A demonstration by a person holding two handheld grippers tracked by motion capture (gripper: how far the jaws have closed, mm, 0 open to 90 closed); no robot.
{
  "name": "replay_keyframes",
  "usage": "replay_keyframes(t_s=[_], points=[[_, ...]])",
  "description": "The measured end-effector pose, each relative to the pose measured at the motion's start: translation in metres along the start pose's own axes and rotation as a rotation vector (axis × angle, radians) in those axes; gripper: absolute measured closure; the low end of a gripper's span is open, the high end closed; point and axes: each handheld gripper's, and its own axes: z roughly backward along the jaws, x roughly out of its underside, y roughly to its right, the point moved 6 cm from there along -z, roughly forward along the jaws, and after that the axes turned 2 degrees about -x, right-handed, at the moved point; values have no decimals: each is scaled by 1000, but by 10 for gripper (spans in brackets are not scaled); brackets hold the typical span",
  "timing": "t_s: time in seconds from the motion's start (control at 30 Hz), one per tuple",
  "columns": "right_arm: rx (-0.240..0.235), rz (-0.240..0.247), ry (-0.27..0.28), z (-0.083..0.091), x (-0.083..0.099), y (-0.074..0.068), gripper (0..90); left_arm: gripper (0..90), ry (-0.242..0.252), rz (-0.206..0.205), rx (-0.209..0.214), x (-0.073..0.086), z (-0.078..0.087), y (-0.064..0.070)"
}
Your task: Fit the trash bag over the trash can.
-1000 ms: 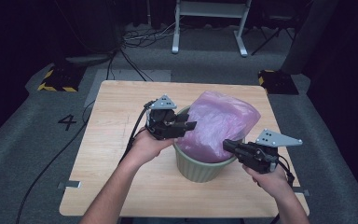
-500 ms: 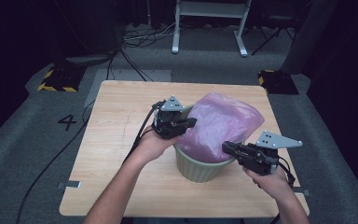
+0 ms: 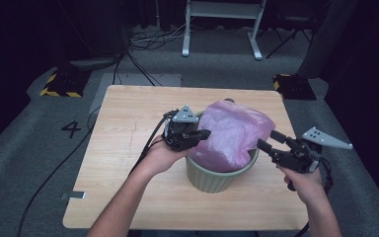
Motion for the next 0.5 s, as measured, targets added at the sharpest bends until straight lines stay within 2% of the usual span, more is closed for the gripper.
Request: replay_keyframes(t_s=[0.07,0.13,0.17,0.23,0.4,0.43,0.5], points=[[23,-76,-4,-5,-1,17,161,889,7,4,5,-1,2,-1],[33,-161,-10,-11,0,32,150,876,30,12,2,-2,4,-3],[38,-175,-17,-15,1,38,147,869,33,14,-2,-2,4,-4],[52,-191,-24,-20,3,45,146,860,35,15,-7,-1,5,-6],[19,-207,-80,-39,6,46,166,861,35,15,-6,0,5,-6],[-2,-202,-90,-44,6,42,208,861,37,18,-5,0,6,-6],[-7,-181,-106,-49,6,36,382,858,37,19,-5,0,6,-6]])
